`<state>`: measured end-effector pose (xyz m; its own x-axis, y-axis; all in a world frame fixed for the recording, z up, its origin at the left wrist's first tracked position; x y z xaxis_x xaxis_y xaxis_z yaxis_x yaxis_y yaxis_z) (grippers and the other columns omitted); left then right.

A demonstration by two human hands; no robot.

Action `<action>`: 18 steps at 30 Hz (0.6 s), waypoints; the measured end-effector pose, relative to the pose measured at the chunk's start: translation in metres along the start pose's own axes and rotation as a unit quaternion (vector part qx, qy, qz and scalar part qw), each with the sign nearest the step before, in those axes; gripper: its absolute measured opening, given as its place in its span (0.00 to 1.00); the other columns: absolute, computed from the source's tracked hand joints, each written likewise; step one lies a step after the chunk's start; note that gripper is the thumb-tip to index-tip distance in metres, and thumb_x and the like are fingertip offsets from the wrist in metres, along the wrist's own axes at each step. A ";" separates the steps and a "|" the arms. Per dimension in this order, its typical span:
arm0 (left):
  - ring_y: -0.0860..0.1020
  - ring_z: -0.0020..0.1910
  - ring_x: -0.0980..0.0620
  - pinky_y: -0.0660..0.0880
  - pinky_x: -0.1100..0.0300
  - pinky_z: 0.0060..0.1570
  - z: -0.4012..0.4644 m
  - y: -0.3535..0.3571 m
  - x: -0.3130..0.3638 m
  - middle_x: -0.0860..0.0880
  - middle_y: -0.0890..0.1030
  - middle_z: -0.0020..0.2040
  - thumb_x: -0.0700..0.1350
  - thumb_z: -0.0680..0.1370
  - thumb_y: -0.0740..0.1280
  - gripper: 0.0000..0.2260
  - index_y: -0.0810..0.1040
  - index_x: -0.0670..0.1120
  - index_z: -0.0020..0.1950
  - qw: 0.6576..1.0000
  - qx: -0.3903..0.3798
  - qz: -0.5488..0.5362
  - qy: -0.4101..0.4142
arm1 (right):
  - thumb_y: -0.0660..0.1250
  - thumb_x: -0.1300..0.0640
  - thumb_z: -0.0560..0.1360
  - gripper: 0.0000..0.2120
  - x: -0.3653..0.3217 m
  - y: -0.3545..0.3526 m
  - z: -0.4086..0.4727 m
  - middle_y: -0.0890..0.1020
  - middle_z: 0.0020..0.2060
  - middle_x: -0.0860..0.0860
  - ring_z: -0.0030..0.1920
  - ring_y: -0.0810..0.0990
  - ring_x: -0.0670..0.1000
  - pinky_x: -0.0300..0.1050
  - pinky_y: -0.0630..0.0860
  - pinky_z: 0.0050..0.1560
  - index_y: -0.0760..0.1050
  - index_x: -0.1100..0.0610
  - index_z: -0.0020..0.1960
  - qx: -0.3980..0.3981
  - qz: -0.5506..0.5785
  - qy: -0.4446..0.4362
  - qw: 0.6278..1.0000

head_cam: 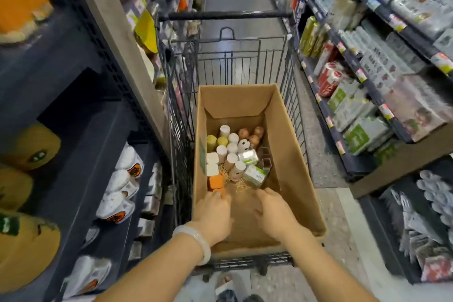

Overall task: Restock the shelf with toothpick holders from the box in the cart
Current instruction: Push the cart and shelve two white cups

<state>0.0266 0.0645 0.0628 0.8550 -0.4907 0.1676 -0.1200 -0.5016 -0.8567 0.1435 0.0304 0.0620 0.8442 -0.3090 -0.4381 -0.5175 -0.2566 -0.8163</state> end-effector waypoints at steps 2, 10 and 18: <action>0.66 0.65 0.43 0.67 0.50 0.63 0.014 0.007 -0.003 0.44 0.68 0.66 0.51 0.79 0.62 0.22 0.65 0.43 0.69 1.000 -0.020 -0.007 -0.009 | 0.64 0.56 0.77 0.22 0.005 0.009 0.016 0.72 0.64 0.52 0.65 0.71 0.54 0.46 0.70 0.64 0.67 0.55 0.70 -0.022 0.002 0.004 1.000; 0.62 0.69 0.44 0.64 0.51 0.67 0.081 0.040 -0.020 0.45 0.64 0.71 0.50 0.80 0.60 0.22 0.62 0.46 0.72 0.993 -0.071 -0.060 -0.068 | 0.66 0.55 0.76 0.22 0.042 0.047 0.100 0.73 0.66 0.53 0.65 0.72 0.54 0.44 0.69 0.63 0.69 0.55 0.69 -0.111 0.008 0.044 0.993; 0.65 0.67 0.47 0.64 0.54 0.65 0.154 0.071 -0.051 0.47 0.67 0.68 0.49 0.79 0.61 0.18 0.67 0.47 0.68 0.970 -0.083 -0.162 -0.160 | 0.68 0.54 0.75 0.21 0.086 0.093 0.195 0.78 0.59 0.56 0.60 0.76 0.57 0.40 0.67 0.49 0.69 0.62 0.64 -0.120 0.144 0.145 0.971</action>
<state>0.0524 0.1639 -0.0817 0.9712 -0.0544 0.2318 0.1248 -0.7128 -0.6902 0.1958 0.1586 -0.1251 0.6022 -0.6360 -0.4825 -0.7739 -0.3165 -0.5486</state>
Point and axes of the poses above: each hand's wrist, its own z-axis towards the middle knuckle, its own y-axis out of the palm, x = y × z, the point moved 8 cm from there along z, towards the middle knuckle
